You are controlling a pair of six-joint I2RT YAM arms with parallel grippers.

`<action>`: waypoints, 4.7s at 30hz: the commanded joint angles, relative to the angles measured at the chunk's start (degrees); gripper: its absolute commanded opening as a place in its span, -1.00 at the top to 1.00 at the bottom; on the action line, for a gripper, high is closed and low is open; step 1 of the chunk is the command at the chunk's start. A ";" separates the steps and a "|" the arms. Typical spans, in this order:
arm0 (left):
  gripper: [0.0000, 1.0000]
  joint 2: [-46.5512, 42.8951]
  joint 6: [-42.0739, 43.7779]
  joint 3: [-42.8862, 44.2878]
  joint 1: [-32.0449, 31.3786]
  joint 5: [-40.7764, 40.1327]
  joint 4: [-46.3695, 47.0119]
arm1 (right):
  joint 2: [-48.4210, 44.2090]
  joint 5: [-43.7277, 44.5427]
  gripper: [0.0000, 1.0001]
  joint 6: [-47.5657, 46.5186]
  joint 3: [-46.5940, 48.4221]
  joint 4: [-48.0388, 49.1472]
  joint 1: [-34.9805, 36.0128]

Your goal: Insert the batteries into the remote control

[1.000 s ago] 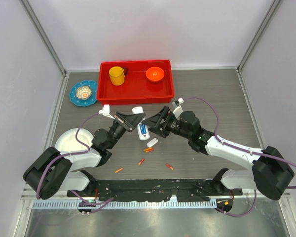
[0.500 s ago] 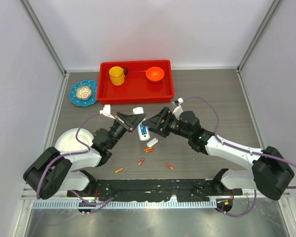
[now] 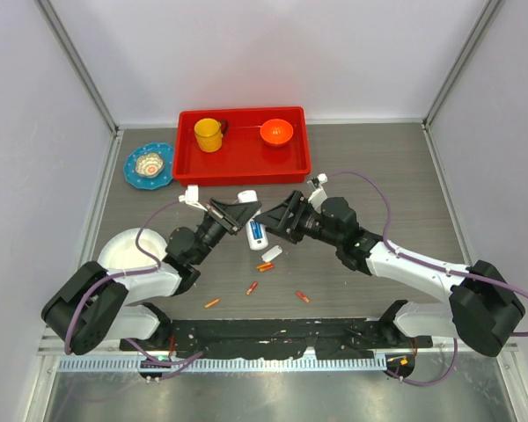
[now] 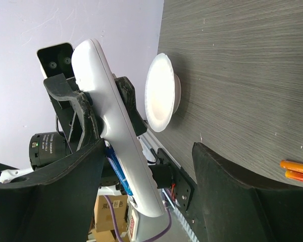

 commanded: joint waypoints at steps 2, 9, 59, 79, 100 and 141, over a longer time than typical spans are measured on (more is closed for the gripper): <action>1.00 -0.94 -0.82 4.19 0.05 -0.68 17.90 | 1.02 -0.13 -0.47 -3.30 -0.48 -3.80 0.50; 0.99 -0.85 -0.90 4.71 0.05 -0.86 17.90 | 1.46 -0.22 -0.46 -3.65 -0.83 -4.42 0.94; 1.00 3.45 -6.97 3.57 0.05 3.97 17.90 | -5.66 -13.84 -0.32 -15.17 -0.30 3.04 -1.69; 0.99 2.66 -8.64 5.15 0.05 6.79 17.90 | -1.62 -13.05 0.22 -13.58 -1.36 7.01 -2.40; 0.99 3.63 -7.49 4.63 0.05 6.96 17.81 | -1.44 -10.33 -0.15 -12.36 0.40 4.98 -2.48; 1.00 -3.82 -3.98 -6.44 7.61 6.61 13.24 | -5.84 10.50 -0.24 -32.13 1.99 -33.79 -5.39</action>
